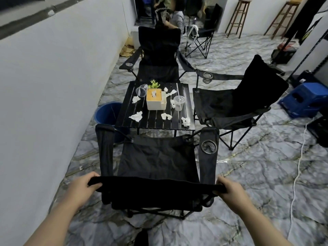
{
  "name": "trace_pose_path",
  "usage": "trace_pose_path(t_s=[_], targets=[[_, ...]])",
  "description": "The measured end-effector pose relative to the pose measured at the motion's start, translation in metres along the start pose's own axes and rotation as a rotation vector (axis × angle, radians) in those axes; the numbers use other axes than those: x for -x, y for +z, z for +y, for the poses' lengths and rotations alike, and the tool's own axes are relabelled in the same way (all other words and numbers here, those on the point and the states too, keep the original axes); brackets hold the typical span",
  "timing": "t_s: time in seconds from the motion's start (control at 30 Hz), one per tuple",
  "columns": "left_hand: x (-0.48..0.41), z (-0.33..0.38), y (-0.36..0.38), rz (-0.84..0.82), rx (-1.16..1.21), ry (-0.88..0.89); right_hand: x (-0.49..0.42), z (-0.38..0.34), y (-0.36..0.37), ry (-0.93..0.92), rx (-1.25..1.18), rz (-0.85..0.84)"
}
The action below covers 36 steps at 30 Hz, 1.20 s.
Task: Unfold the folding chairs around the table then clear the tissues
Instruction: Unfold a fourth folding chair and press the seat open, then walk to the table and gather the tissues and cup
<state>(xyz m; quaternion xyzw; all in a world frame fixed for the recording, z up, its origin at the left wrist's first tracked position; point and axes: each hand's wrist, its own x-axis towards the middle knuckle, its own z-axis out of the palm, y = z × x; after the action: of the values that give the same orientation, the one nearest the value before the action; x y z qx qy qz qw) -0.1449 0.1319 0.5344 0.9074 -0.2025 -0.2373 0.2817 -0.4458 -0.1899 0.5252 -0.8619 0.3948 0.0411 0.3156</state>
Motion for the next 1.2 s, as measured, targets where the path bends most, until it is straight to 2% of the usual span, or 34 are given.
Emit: trace_pose_path(t_s=[0.4,0.6,0.67,0.73,0.87,1.0,1.2], targets=[[-0.004,-0.005,-0.013,-0.119,-0.055,0.061,0.007,-0.012,-0.004,0.048,-0.125,0.006],[-0.013,0.0,-0.03,-0.302,0.094,0.045,0.007,-0.01,-0.014,0.128,-0.373,-0.185],[-0.021,0.01,-0.031,-0.352,0.166,0.032,0.008,-0.013,-0.019,0.165,-0.496,-0.198],[-0.031,0.026,-0.027,-0.393,0.18,0.04,0.007,-0.015,-0.02,0.203,-0.539,-0.141],[-0.066,0.066,-0.004,-0.409,0.137,0.132,0.007,-0.014,-0.024,0.333,-0.66,0.079],[-0.094,0.131,0.038,-0.531,0.076,0.248,0.015,-0.006,-0.041,0.404,-0.846,0.288],[-0.087,0.263,0.133,-0.763,0.001,0.475,0.038,0.058,-0.086,0.473,-0.91,0.472]])
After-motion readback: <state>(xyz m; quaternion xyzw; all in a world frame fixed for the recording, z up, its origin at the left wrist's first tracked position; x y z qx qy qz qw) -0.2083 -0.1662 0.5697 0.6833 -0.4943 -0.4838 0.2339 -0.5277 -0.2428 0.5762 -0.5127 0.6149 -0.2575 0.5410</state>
